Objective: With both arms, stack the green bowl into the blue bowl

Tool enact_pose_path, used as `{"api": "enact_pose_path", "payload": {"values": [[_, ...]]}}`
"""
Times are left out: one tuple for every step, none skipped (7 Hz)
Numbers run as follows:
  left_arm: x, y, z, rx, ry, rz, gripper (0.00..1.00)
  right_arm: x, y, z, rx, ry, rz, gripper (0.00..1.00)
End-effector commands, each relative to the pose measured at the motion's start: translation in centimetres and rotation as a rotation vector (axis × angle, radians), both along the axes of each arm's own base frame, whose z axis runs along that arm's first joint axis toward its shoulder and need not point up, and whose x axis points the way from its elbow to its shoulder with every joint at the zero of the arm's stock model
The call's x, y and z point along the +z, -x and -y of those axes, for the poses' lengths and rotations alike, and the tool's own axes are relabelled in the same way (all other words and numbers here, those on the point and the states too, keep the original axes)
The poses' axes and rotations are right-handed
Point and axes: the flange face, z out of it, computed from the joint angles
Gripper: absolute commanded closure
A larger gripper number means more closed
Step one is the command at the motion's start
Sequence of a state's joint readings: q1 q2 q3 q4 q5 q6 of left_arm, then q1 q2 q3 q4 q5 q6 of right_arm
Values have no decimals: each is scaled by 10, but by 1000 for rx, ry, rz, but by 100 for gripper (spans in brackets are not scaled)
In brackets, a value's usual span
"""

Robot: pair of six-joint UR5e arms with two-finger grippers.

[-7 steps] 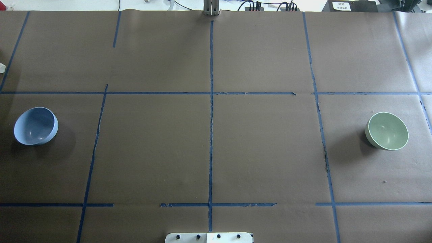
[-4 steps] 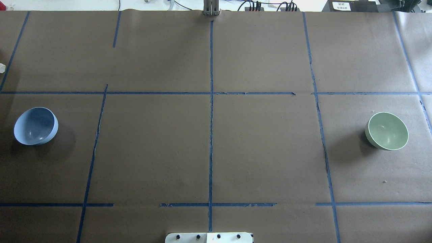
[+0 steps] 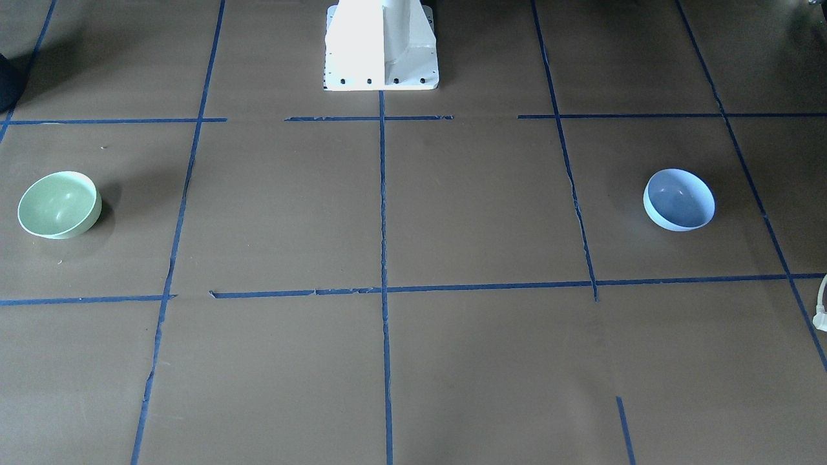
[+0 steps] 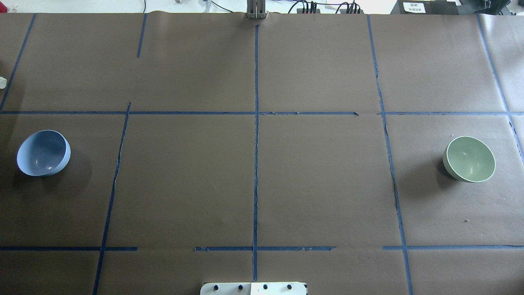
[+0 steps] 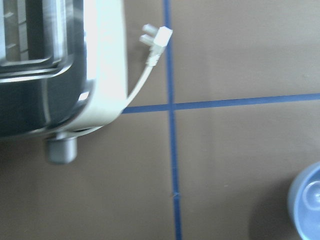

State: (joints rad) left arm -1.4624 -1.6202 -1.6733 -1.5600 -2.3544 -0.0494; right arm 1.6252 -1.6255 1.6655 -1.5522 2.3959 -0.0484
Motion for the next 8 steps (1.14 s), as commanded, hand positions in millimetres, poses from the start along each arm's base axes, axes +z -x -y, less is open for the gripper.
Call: {"api": "enact_pose_path", "payload": {"values": [[-26, -56, 8, 63, -47, -26, 0, -19, 1, 17, -6, -39, -1, 0], [-27, -87, 4, 35, 33, -40, 0, -20, 1, 15, -6, -43, -8, 0], [-15, -104, -9, -10, 45, -58, 0, -14, 2, 12, -7, -33, -8, 0], [7, -120, -30, -42, 48, -84, 0, -11, 2, 10, -5, -21, -4, 0], [30, -142, -38, -66, 61, -112, 0, -9, 2, 10, -9, -24, -9, 0], [58, -156, -43, -73, 66, -124, 0, -10, 2, 10, -7, -24, -9, 0], [71, -174, -47, -95, 59, -107, 0, -10, 2, 10, -5, -21, -6, 0], [70, -180, -48, -100, 66, -108, 0, -10, 2, 10, -5, -20, -4, 0]]}}
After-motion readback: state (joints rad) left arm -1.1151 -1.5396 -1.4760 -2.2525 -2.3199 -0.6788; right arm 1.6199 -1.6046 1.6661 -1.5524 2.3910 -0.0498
